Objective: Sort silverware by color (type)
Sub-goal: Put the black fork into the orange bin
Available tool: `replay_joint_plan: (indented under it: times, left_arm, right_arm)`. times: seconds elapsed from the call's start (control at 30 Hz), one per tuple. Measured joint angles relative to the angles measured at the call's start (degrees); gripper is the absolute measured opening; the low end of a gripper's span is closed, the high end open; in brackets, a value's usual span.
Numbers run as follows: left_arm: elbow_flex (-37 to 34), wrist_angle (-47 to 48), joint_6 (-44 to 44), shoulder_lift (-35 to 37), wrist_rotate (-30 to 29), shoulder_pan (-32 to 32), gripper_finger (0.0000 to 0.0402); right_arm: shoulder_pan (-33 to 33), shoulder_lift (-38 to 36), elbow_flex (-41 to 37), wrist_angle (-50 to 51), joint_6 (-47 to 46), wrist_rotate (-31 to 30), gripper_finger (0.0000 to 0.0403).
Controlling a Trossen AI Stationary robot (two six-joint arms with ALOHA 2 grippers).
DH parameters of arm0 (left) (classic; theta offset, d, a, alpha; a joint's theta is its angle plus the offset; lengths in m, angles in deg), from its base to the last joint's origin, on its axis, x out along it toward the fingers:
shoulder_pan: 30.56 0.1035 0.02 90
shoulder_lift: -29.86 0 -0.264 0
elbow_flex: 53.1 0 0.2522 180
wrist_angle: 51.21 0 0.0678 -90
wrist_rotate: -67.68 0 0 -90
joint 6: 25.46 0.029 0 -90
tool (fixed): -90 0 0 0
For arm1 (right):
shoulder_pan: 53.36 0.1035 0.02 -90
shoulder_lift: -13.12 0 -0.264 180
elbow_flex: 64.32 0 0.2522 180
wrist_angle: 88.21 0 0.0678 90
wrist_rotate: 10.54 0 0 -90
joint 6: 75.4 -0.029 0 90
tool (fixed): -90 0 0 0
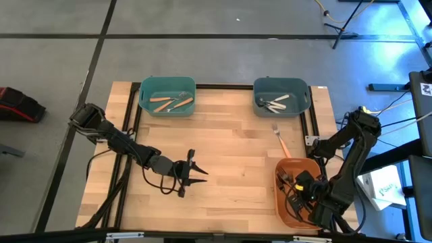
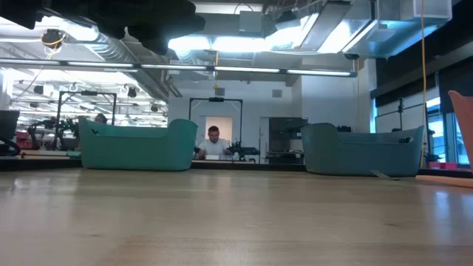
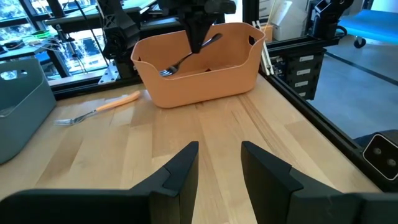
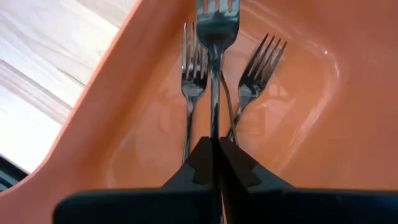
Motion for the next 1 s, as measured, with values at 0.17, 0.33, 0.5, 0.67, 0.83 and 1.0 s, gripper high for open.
replay_joint_plan:
  times: [0.17,0.33,0.5,0.67,0.83,1.0]
  left_arm:
    - [0.0,-0.01,0.29,0.0,0.0,-0.39,0.0116]
    - [0.0,-0.02,0.46,0.0,0.0,-0.08,0.0116]
    - [0.0,-0.02,-0.97,0.0,0.0,0.13,0.0116]
    - [0.0,0.0,-1.07,0.0,0.0,-0.54,0.0116]
    - [0.0,0.0,-1.05,0.0,0.0,-0.87,0.0116]
    - [0.0,0.0,-1.05,0.0,0.02,-0.87,0.0116]
  right_arm:
    - [-1.39,0.0,0.0,-1.31,0.19,1.06,0.0001]
    - [-5.62,1.28,0.0,-1.08,1.82,0.58,0.0001]
    - [-10.38,3.9,0.0,-0.34,7.72,2.0,0.0001]
    - [-10.98,4.81,0.0,1.24,8.63,4.44,0.0001]
    - [-10.87,4.76,0.0,2.82,7.2,6.04,0.0001]
    - [-9.31,4.76,0.0,2.51,7.01,6.29,0.0001]
